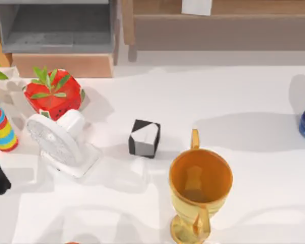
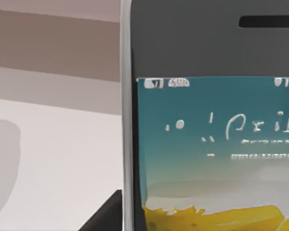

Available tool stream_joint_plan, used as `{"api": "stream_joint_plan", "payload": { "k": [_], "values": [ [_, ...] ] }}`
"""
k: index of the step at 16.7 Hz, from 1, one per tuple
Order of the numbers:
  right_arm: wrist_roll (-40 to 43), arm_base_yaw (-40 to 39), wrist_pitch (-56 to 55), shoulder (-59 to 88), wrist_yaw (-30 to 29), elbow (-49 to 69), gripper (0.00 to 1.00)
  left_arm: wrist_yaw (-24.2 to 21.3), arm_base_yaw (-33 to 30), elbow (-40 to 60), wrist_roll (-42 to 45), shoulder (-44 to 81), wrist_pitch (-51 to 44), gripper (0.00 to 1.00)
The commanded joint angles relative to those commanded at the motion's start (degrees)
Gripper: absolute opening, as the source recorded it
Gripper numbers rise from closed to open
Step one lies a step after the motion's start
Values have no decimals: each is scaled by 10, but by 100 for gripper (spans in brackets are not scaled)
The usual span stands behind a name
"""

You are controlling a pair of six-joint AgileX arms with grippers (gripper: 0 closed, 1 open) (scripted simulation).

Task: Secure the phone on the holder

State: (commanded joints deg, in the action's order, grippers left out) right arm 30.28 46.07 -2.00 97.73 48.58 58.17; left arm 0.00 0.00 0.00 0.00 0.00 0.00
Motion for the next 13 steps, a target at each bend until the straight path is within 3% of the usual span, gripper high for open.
{"api": "stream_joint_plan", "payload": {
  "k": [3,13],
  "values": [
    [0,0,0,0,0,0,0,0,0,0,0,0,0,100],
    [0,0,0,0,0,0,75,0,0,0,0,0,0,100]
  ]
}}
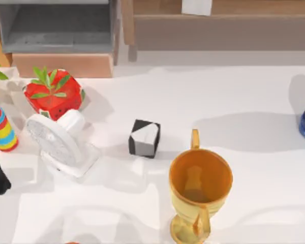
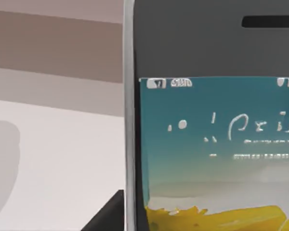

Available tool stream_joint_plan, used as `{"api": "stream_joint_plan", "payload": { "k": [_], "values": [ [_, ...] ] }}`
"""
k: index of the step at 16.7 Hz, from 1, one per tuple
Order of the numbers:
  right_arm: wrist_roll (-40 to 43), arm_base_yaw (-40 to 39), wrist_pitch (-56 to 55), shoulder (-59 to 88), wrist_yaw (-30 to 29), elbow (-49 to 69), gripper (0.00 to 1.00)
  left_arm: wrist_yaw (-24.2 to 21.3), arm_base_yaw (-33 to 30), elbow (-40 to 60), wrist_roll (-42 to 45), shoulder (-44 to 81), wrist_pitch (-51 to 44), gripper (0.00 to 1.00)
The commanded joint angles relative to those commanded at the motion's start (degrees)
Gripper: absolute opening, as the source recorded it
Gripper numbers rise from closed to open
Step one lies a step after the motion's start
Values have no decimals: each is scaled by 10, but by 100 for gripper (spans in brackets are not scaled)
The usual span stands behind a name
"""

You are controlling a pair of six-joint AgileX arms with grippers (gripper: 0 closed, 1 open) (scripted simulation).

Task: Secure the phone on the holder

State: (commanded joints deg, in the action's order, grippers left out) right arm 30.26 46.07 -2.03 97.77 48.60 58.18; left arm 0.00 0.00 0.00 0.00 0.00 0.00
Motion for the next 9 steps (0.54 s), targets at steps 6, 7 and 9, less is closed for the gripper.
{"api": "stream_joint_plan", "payload": {
  "k": [6,7,9],
  "values": [
    [0,0,0,0,0,0,100,0,0,0,0,0,0,100],
    [0,0,0,0,0,0,100,0,0,0,0,0,0,100],
    [0,0,0,0,0,0,100,0,0,0,0,0,0,100]
  ]
}}
